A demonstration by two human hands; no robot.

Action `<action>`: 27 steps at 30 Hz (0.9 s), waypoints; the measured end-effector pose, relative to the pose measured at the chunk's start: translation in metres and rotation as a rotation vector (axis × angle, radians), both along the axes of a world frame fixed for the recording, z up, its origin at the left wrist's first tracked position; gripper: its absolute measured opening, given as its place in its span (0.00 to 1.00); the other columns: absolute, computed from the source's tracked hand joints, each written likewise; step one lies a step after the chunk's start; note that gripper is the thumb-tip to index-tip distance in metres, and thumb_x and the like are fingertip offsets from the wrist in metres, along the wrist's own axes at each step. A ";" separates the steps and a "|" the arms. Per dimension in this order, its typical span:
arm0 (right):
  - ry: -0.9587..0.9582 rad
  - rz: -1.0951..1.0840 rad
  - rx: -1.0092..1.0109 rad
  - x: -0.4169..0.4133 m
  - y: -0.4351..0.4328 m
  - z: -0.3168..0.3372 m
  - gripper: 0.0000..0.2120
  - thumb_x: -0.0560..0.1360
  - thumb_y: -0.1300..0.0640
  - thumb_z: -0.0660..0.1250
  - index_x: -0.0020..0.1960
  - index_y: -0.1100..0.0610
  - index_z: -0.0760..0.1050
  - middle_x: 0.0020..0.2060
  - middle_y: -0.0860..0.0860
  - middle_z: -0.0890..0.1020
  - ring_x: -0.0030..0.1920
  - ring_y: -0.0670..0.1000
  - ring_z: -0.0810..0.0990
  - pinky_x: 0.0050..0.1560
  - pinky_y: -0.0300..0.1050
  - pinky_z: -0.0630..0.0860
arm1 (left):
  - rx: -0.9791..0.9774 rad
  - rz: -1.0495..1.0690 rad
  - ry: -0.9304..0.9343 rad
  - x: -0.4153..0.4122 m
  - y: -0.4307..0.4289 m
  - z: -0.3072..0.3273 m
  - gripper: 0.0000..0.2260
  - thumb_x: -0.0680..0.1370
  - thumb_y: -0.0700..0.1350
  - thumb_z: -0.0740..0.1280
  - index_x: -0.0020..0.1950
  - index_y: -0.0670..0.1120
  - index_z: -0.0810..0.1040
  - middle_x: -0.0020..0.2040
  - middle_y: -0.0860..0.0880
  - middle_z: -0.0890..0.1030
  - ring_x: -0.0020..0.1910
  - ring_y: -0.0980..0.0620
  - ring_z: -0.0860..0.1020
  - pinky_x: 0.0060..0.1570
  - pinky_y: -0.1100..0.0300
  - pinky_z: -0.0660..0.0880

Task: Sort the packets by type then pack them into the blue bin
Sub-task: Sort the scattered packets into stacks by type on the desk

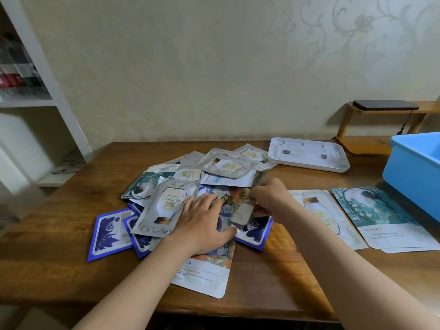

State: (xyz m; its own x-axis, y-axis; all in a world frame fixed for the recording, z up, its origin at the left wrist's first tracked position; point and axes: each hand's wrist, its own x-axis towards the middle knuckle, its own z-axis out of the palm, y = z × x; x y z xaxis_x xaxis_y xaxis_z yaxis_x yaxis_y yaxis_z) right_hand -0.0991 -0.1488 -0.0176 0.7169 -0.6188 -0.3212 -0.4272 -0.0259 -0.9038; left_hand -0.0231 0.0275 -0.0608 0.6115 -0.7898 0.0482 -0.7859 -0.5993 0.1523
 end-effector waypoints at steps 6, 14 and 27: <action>-0.244 -0.056 0.076 -0.041 -0.028 0.017 0.07 0.81 0.68 0.59 0.55 0.62 0.75 0.48 0.61 0.84 0.45 0.59 0.86 0.41 0.55 0.84 | 0.000 0.007 -0.006 -0.001 -0.001 -0.001 0.37 0.76 0.70 0.59 0.79 0.52 0.60 0.81 0.52 0.58 0.81 0.51 0.53 0.80 0.45 0.43; -0.359 -0.058 0.143 -0.075 -0.043 0.005 0.09 0.81 0.69 0.60 0.59 0.62 0.74 0.53 0.63 0.84 0.52 0.61 0.85 0.50 0.59 0.82 | 0.023 0.009 -0.011 -0.004 -0.001 0.001 0.36 0.76 0.70 0.58 0.79 0.52 0.60 0.81 0.52 0.58 0.81 0.51 0.54 0.80 0.45 0.44; -0.447 0.011 0.221 -0.079 -0.028 0.003 0.13 0.80 0.72 0.59 0.62 0.64 0.74 0.59 0.69 0.80 0.56 0.70 0.80 0.65 0.69 0.74 | -0.428 0.017 0.386 -0.023 -0.011 0.028 0.26 0.73 0.65 0.56 0.61 0.51 0.78 0.62 0.52 0.80 0.65 0.49 0.76 0.69 0.44 0.69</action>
State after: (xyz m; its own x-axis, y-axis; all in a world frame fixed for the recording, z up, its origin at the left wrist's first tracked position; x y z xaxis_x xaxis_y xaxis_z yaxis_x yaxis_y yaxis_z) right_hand -0.1776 -0.1773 -0.0141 0.8208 -0.5618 -0.1033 0.0028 0.1847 -0.9828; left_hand -0.0456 0.0160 -0.0327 0.6606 -0.7390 0.1322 -0.6162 -0.4331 0.6578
